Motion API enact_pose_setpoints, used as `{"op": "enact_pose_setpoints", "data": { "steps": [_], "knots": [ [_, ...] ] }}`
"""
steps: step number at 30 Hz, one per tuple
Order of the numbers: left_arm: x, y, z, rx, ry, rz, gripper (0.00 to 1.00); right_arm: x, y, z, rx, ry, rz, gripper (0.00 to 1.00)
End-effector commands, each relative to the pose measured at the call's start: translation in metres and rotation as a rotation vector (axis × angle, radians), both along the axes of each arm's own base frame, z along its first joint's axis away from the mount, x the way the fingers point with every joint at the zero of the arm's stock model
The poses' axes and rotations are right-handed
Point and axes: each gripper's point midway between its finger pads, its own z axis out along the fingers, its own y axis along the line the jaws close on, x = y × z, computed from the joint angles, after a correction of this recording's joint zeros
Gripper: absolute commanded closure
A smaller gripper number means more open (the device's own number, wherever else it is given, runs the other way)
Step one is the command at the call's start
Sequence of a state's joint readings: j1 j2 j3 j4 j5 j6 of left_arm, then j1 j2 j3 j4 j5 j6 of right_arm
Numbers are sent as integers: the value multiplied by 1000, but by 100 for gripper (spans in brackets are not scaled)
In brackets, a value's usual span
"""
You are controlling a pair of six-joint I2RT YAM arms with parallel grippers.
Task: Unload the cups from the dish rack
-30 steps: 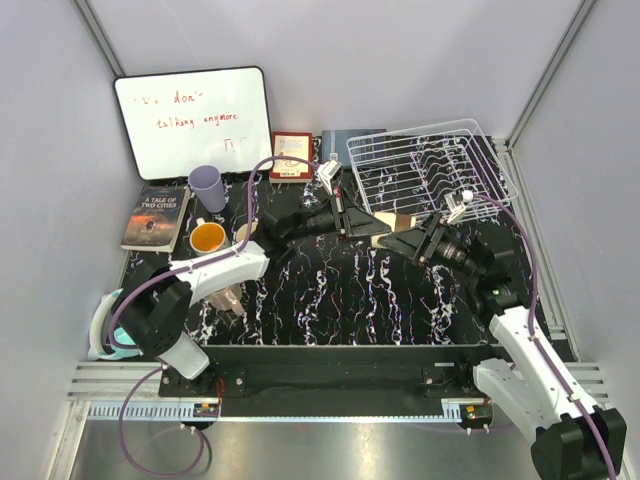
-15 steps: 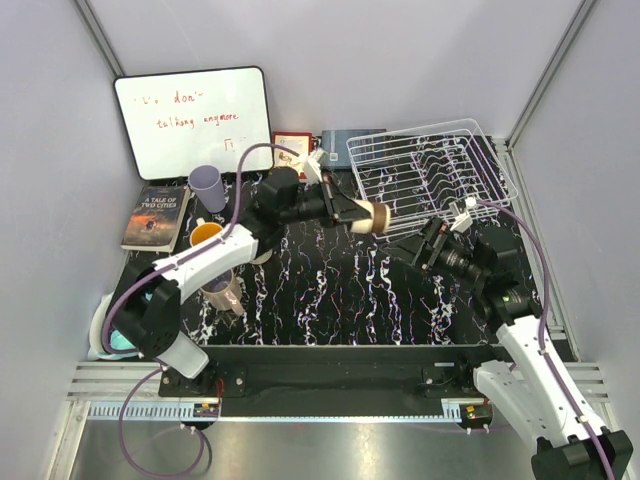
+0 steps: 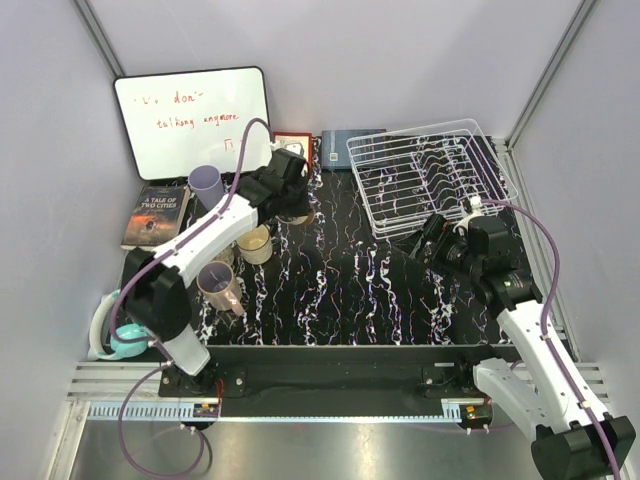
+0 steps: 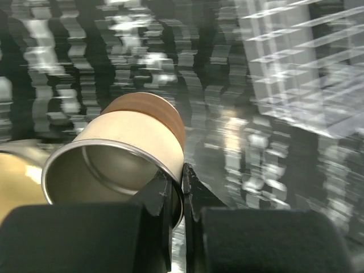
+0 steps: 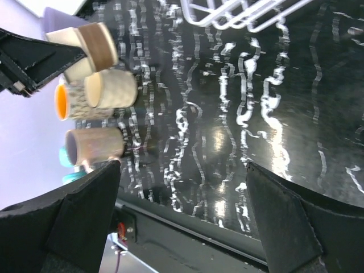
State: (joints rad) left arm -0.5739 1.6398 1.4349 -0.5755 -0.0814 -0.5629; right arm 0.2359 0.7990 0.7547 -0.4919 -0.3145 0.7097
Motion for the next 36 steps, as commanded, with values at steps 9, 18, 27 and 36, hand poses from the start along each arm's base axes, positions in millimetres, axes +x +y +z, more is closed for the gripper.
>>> {"op": "enact_pose_setpoints", "data": {
  "steps": [9,18,27,36],
  "knots": [
    [62,98,-42,373,76,262,100,1,-9,17,-40,-56,-34,4],
    [96,106,-46,310,74,307,100,2,-8,16,-59,-52,-11,4],
    [115,131,-56,302,123,370,100,13,-8,16,-107,-48,9,4],
    [117,157,-88,337,220,416,100,17,-10,10,-133,-39,4,4]
  ]
}}
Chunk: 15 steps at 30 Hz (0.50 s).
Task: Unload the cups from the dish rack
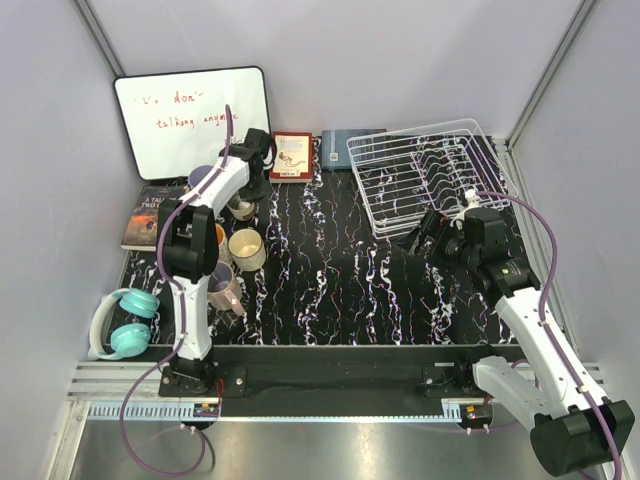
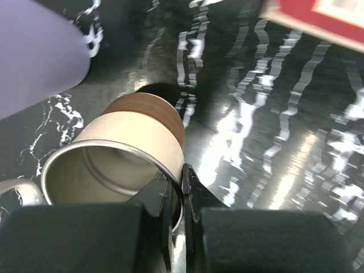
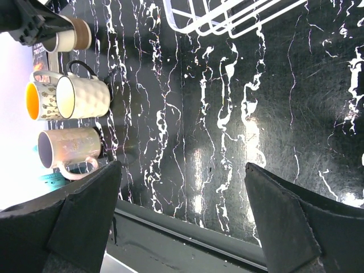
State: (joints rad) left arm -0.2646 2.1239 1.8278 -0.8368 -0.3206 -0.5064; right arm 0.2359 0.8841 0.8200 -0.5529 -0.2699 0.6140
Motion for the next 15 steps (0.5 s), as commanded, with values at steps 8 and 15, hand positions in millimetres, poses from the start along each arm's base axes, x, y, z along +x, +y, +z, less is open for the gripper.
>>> {"op": "enact_pose_setpoints", "data": {
  "steps": [8,15],
  "knots": [
    [6,-5,-2,-38,17,7,75,12,-2,14,-31,-51,-3,3],
    [3,-7,22,-67,-29,14,34,15,1,12,-22,-50,4,3]
  ]
}}
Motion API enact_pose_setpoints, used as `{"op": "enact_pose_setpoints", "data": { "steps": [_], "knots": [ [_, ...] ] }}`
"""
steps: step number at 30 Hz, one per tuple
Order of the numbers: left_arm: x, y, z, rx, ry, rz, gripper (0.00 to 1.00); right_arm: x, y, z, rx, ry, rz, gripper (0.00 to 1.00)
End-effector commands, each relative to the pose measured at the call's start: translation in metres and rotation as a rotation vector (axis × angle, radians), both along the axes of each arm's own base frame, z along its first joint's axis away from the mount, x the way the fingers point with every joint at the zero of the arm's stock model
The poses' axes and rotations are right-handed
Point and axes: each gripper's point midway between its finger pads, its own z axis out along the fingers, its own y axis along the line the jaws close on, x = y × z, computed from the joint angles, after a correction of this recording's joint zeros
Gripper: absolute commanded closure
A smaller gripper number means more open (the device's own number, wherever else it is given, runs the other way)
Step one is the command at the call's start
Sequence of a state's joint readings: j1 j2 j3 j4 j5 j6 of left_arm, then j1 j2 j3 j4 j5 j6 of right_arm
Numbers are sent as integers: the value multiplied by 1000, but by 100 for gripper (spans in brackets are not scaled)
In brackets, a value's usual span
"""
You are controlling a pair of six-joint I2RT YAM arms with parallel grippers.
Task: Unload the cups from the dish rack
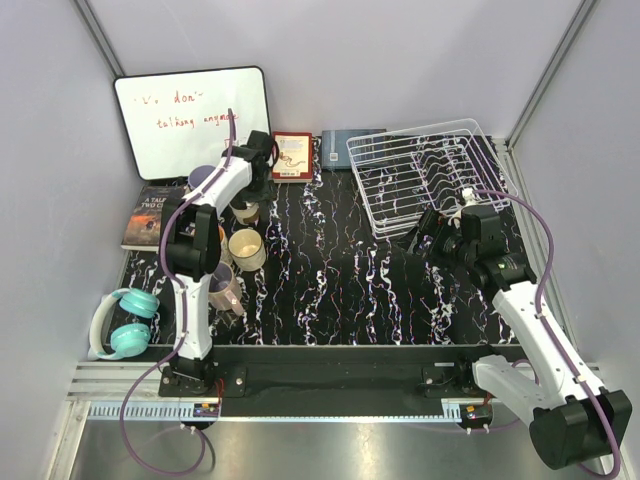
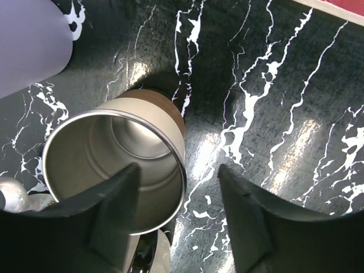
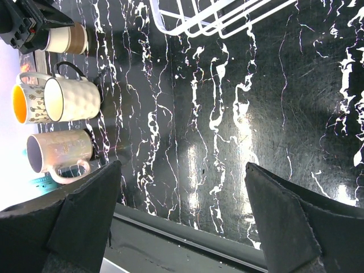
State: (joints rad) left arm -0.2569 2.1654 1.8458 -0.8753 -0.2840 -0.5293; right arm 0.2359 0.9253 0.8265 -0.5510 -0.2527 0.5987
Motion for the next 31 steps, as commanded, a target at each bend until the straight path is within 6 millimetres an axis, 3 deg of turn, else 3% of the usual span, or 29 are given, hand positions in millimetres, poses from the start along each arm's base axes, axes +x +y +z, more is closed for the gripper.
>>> {"op": "enact_pose_setpoints", "data": {
  "steps": [1,6,9,10,12,15,19,20,21,23,27,31],
  "knots": [
    [10,-4,44,-42,-106,11,32,9,3,20,7,-74,13,3],
    [13,1,92,-24,-238,47,27,9,4,22,8,-80,16,4],
    [8,-6,131,12,-354,38,22,10,2,20,0,-78,4,2],
    [2,-17,145,15,-387,12,21,11,0,20,-4,-81,-9,1],
    [-3,-28,157,17,-417,-25,18,11,-2,19,-15,-85,-18,0],
    [-21,-57,164,38,-426,-136,16,13,-9,15,-60,-88,-40,0],
    [-64,-105,158,78,-410,-336,16,20,-27,10,-154,-106,-115,0],
    [-76,-110,167,55,-434,-359,17,21,-31,8,-172,-109,-128,0],
    [-91,-117,152,37,-399,-402,17,22,-32,8,-188,-117,-124,0],
    [-115,-138,151,-28,-419,-467,16,25,-42,5,-234,-120,-157,0],
    [-175,-165,146,-172,-431,-625,16,28,-48,2,-287,-137,-159,0],
    [-193,-167,146,-174,-445,-649,15,31,-49,0,-297,-141,-164,0]
  ]
}}
